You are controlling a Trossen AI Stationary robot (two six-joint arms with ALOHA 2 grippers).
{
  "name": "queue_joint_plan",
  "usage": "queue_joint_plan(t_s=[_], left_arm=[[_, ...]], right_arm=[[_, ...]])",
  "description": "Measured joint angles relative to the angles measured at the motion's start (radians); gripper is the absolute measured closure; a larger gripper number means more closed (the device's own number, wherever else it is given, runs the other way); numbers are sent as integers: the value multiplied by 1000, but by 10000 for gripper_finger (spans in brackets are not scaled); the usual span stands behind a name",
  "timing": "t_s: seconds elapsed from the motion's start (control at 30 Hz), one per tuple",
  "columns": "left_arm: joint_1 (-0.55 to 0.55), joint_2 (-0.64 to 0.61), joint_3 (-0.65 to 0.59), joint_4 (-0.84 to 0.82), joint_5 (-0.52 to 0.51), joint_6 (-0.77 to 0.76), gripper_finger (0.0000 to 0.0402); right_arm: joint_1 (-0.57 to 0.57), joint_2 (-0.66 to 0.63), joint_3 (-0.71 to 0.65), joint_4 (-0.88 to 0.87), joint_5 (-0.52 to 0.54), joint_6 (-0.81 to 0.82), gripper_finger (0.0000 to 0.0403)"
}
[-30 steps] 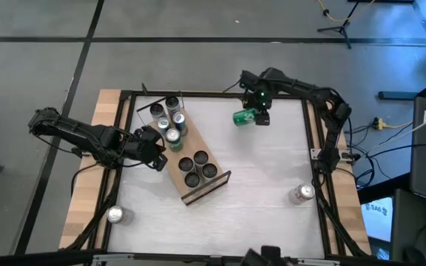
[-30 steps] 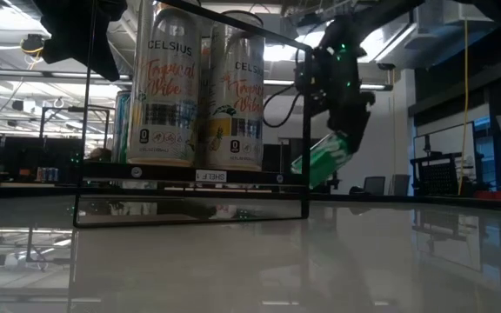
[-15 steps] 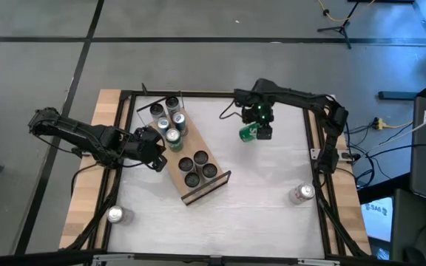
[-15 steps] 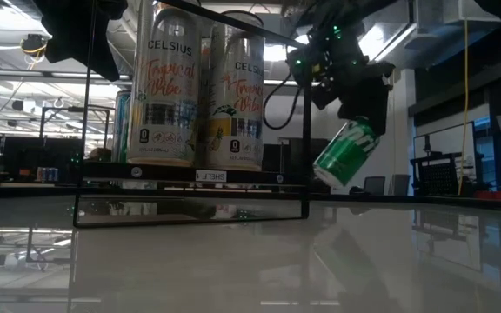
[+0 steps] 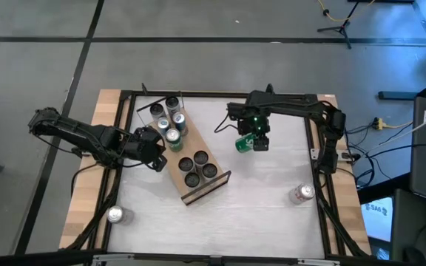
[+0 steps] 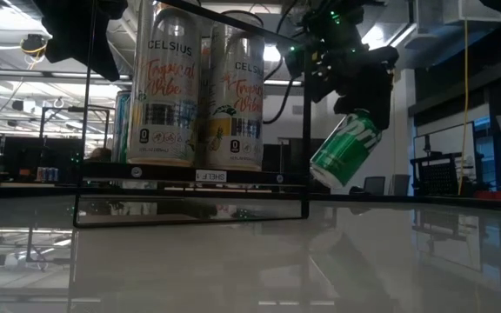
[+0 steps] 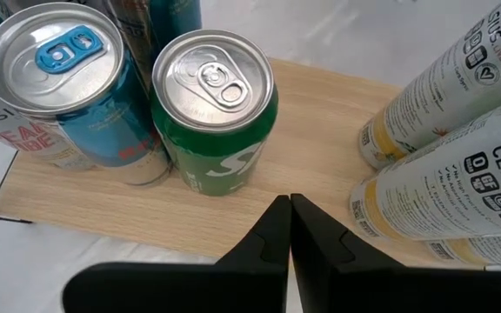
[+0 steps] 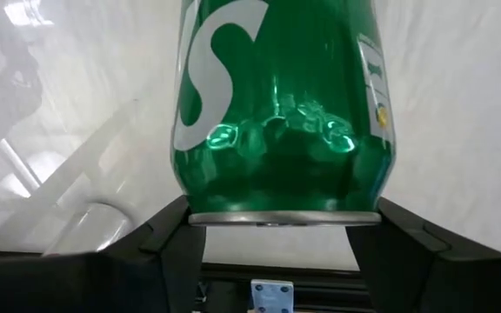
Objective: Place canned beverage on shelf
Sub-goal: Put the green soda can on the shelf aligned with the other green soda can
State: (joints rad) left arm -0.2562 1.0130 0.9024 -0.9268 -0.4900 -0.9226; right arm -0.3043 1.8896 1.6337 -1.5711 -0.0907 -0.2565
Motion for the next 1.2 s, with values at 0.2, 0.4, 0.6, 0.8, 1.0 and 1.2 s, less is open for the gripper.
queue_joint_plan(t_s=[0.2, 0.4, 0.6, 0.8, 1.0, 1.2], left_arm=[[0, 0, 0, 2, -44, 0, 401], [0, 0, 0, 58, -153, 13, 401], [1, 0, 0, 220, -182, 175, 401], [1, 0, 0, 426, -197, 391, 401], [3, 0, 0, 583, -241, 590, 401], [37, 0, 0, 679, -201, 762, 401]], right_arm=[[4, 0, 0, 0, 55, 29, 165], [3, 1, 0, 0, 100, 28, 165], [3, 1, 0, 0, 99, 24, 161], [3, 1, 0, 1, 99, 13, 160], [3, 1, 0, 13, 99, 12, 160], [3, 2, -1, 66, 99, -35, 160]])
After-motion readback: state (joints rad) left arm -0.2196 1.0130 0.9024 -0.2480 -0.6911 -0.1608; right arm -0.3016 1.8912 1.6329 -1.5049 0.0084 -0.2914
